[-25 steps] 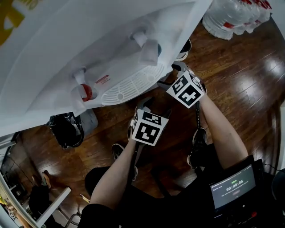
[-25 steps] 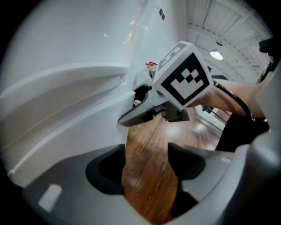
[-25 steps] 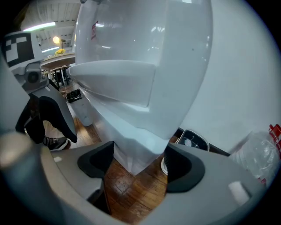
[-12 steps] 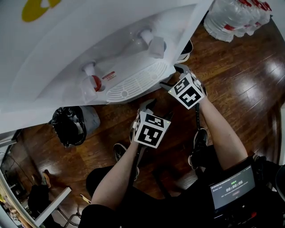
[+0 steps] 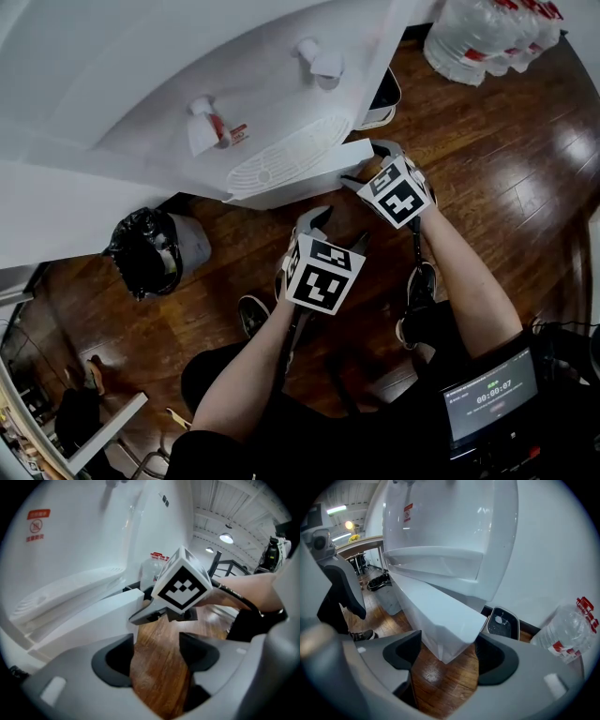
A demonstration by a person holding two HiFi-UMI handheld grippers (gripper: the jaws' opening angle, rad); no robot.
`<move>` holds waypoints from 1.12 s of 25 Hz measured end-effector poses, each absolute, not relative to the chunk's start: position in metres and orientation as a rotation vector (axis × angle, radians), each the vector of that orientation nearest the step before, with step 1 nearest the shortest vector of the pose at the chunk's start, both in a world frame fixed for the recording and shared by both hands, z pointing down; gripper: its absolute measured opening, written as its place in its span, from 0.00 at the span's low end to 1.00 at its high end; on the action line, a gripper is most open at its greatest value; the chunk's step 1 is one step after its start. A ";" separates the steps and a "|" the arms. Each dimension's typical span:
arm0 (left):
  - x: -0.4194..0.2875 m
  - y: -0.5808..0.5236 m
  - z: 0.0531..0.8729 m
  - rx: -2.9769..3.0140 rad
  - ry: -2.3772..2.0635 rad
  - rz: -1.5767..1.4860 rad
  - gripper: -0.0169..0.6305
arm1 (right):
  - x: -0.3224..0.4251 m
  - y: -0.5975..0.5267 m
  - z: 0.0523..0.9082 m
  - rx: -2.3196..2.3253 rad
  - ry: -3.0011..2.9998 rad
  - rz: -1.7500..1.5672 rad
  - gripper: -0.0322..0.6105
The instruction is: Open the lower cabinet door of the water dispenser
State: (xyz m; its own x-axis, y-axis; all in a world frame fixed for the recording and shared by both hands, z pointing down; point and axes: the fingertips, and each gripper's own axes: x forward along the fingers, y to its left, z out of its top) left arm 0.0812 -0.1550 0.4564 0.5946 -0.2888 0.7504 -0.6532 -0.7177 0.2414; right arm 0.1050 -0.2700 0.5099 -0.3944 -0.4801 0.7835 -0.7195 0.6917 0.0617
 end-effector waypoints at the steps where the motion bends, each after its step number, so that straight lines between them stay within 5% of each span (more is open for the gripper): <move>1: 0.081 -0.151 0.456 2.323 -0.747 0.971 0.52 | 0.106 -0.265 0.510 0.911 -2.060 0.359 0.62; 14: 0.075 -0.112 0.454 2.323 -0.760 1.037 0.52 | 0.116 -0.207 0.508 0.857 -1.988 0.279 0.52; 19: 0.058 -0.102 0.462 2.305 -0.802 1.084 0.52 | 0.116 -0.193 0.502 0.870 -1.993 0.247 0.39; 28: 0.044 -0.080 0.457 2.284 -0.862 1.058 0.52 | 0.108 -0.151 0.499 0.819 -2.001 0.245 0.36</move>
State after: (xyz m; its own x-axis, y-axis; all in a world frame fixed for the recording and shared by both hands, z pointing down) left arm 0.0442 -0.0801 0.4566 0.5033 -0.3409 0.7940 -0.7088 -0.6885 0.1537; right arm 0.1075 -0.1505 0.4988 -0.3466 -0.4505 0.8228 -0.6356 0.7579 0.1472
